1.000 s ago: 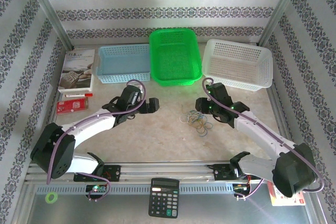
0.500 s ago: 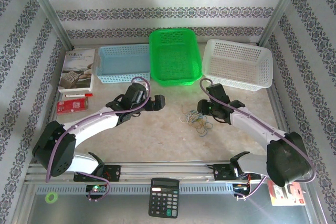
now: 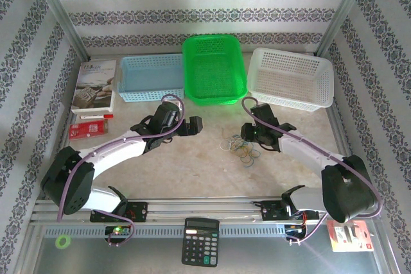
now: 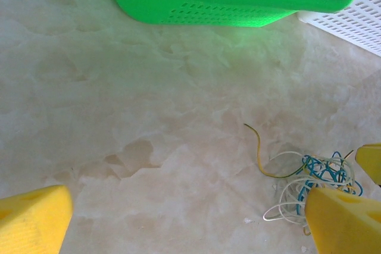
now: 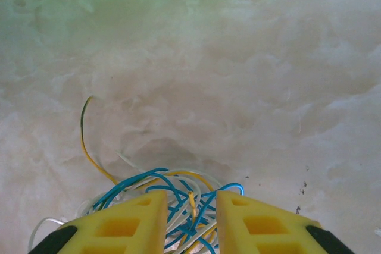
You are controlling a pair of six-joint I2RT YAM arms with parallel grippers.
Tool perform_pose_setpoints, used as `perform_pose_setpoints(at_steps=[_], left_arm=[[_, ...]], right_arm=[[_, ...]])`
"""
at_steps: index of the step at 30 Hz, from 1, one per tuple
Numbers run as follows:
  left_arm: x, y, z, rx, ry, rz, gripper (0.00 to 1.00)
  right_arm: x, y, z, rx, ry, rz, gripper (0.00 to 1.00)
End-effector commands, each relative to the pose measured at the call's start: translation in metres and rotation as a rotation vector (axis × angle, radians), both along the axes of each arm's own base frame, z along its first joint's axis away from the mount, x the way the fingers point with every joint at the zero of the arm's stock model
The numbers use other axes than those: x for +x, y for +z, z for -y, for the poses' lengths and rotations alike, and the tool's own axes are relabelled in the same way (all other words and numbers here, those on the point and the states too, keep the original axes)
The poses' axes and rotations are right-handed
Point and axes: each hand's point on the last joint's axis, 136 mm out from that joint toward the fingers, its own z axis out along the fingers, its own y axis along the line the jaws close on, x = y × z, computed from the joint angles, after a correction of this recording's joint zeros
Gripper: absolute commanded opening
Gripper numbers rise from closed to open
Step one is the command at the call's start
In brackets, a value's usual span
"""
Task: Untangle the cables
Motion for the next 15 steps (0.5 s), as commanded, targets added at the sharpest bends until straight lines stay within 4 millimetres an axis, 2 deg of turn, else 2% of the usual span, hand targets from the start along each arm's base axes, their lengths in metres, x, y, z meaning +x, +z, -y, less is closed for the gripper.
perform_pose_setpoints(at_steps=[1,12,15], left_arm=[[0.0060,0.0119,0.0112,-0.031,0.000,0.028,1.00],[0.0064,0.0078,0.0145,-0.027,-0.007,0.019,1.00],[0.0058,0.0069,0.0146,-0.026,-0.007,0.017,1.00]], right_arm=[[0.0003,-0.0081,0.0045,-0.008,0.000,-0.008,0.27],[0.0039,-0.0105,0.0033,0.004,0.001,-0.010,0.18],[0.0045,-0.0106,0.0025,0.010,0.004,-0.010,0.10]])
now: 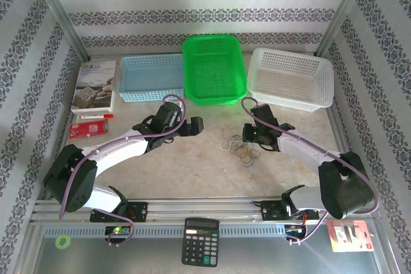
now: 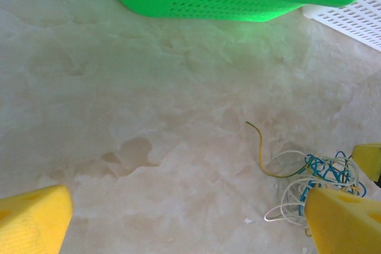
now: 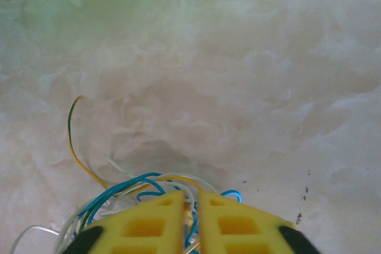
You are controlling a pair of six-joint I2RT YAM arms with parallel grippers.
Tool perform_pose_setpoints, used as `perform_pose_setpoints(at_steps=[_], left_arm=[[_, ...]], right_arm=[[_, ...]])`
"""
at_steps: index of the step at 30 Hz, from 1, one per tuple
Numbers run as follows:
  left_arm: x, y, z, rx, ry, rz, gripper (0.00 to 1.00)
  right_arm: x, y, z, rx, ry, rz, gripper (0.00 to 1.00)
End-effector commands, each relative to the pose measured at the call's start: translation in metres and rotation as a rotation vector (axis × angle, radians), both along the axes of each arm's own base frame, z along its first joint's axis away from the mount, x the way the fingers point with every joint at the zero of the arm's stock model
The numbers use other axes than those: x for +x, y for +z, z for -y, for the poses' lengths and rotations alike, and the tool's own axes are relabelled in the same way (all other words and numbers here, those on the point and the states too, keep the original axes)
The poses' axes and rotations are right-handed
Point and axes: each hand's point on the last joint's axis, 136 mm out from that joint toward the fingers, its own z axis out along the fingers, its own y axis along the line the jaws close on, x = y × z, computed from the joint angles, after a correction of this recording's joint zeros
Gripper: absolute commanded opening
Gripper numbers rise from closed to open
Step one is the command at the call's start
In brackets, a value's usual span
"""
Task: Untangle the cables
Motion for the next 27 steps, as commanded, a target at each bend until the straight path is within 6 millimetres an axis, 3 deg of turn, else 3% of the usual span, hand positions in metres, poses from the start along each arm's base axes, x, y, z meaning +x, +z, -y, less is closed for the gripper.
perform_pose_setpoints(at_steps=[1,2,6,27], left_arm=[[0.005,0.012,0.011,-0.025,-0.009,0.035,1.00],[0.006,0.013,0.011,-0.027,-0.009,0.036,1.00],[0.006,0.014,0.011,-0.029,-0.006,0.042,1.00],[-0.001,0.035,0.001,-0.024,-0.052,0.181,1.00]], right_arm=[[0.002,-0.002,0.001,0.006,0.009,0.002,0.05],[0.003,-0.001,0.000,0.009,0.012,0.004,0.00],[0.006,0.011,-0.005,0.032,0.030,0.027,0.00],[0.029,0.139,-0.086,0.341,0.269,0.292,0.00]])
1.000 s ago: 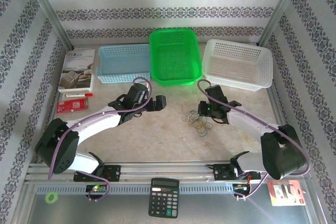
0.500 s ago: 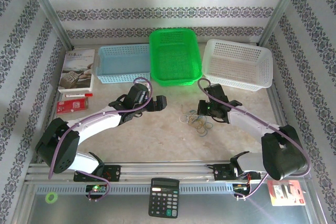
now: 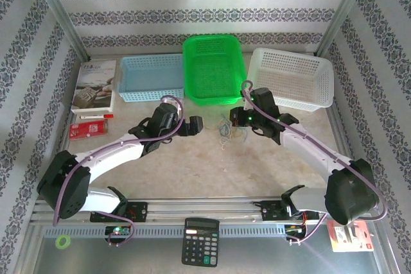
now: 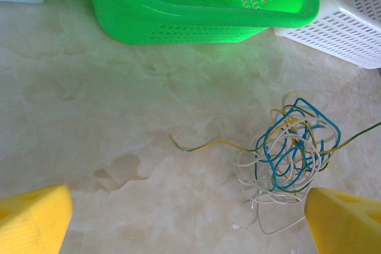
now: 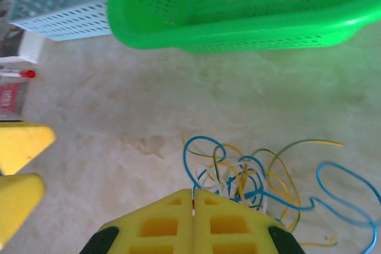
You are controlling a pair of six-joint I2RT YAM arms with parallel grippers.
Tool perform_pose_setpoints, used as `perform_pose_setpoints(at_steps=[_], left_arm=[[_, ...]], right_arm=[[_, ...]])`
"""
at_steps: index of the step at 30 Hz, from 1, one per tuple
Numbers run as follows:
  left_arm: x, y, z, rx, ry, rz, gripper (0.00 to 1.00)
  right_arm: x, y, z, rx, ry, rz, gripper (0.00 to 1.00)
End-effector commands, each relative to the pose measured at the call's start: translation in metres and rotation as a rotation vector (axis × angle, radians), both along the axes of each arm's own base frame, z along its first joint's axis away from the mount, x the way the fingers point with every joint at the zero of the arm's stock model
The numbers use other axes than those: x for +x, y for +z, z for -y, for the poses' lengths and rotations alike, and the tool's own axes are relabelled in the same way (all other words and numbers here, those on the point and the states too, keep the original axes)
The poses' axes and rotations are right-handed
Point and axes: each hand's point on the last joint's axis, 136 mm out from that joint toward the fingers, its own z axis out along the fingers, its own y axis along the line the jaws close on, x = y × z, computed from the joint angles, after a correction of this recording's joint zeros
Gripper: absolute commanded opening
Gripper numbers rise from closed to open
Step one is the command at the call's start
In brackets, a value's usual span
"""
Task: Untangle the cables
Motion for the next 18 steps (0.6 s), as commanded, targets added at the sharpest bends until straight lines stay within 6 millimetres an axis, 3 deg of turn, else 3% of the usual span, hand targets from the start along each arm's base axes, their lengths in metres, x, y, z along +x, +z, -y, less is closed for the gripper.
perform_pose_setpoints(at_steps=[1,8,18], left_arm=[[0.000,0.015,0.002,-0.003,-0.024,0.081,1.00],[-0.002,0.019,0.005,-0.013,-0.052,0.102,1.00],[0.000,0.016,0.029,-0.028,-0.176,0.108,1.00]], right_arm=[[0.001,0.040,-0.018,0.097,0.063,0.093,0.00],[-0.006,0.068,-0.027,0.201,0.101,0.143,0.00],[-0.008,0.058,-0.033,0.214,0.130,0.116,0.00]])
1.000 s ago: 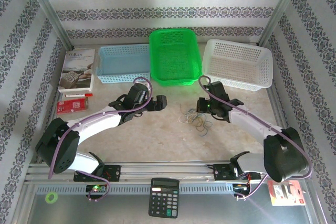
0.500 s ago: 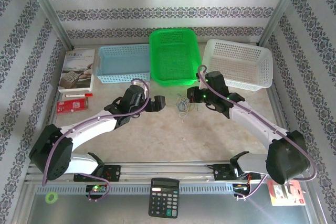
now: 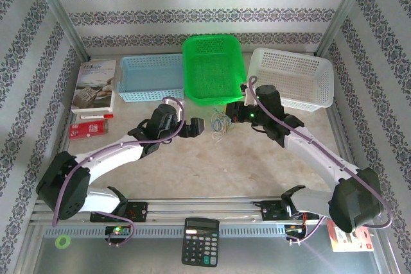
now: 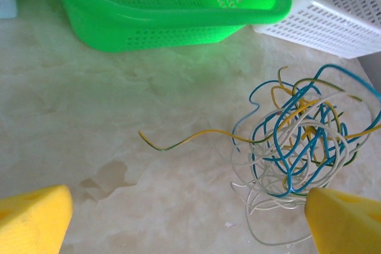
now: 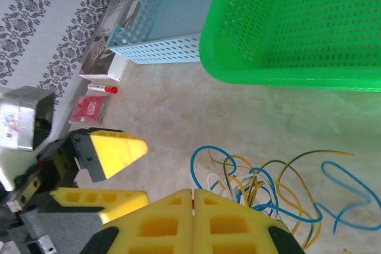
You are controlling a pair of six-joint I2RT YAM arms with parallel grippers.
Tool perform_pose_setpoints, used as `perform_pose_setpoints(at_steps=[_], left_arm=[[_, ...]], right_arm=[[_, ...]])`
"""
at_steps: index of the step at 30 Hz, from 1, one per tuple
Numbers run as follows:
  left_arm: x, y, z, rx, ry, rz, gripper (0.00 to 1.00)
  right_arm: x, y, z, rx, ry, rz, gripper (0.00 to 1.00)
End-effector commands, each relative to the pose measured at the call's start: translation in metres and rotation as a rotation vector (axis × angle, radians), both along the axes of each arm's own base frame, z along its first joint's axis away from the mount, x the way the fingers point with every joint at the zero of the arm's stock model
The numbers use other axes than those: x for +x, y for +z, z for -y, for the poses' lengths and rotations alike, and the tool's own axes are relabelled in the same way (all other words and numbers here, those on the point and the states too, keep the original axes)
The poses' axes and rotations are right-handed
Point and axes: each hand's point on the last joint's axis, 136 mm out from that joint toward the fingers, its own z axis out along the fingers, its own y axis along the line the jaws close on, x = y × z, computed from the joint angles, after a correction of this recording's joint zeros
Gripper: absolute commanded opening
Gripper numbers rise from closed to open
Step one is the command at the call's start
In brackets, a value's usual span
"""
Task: Untangle the cables
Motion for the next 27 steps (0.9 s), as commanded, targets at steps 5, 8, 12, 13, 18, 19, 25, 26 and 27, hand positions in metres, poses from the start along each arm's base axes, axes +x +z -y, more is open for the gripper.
perform_pose_setpoints(at_steps=[5,8,12,13,18,19,25,26,27], left_arm=[[0.000,0.006,0.035,-0.009,-0.198,0.068,1.00],[0.000,0.003,0.042,-0.016,-0.238,0.066,1.00],[0.004,0.001,0.048,-0.038,-0.261,0.067,0.98],[0.005,0.000,0.049,-0.047,-0.267,0.068,0.98],[0.006,-0.002,0.055,-0.088,-0.310,0.068,0.97],[0.006,-0.003,0.056,-0.101,-0.321,0.069,0.97],[0.003,0.000,0.064,-0.172,-0.381,0.061,0.95],[0.003,-0.002,0.065,-0.178,-0.387,0.055,0.94],[0.002,-0.003,0.066,-0.185,-0.394,0.049,0.92]], right_arm=[[-0.006,0.002,-0.017,0.033,0.091,0.017,0.00],[-0.008,-0.003,-0.020,0.033,0.117,0.009,0.00],[-0.010,-0.010,-0.023,0.031,0.139,-0.005,0.00],[-0.010,-0.011,-0.024,0.031,0.145,-0.005,0.00],[-0.012,-0.017,-0.028,0.032,0.179,-0.014,0.00],[-0.012,-0.018,-0.030,0.035,0.191,-0.015,0.00],[-0.014,-0.022,-0.038,0.052,0.243,-0.023,0.00],[-0.014,-0.024,-0.038,0.054,0.248,-0.027,0.00],[-0.014,-0.024,-0.039,0.057,0.251,-0.026,0.00]])
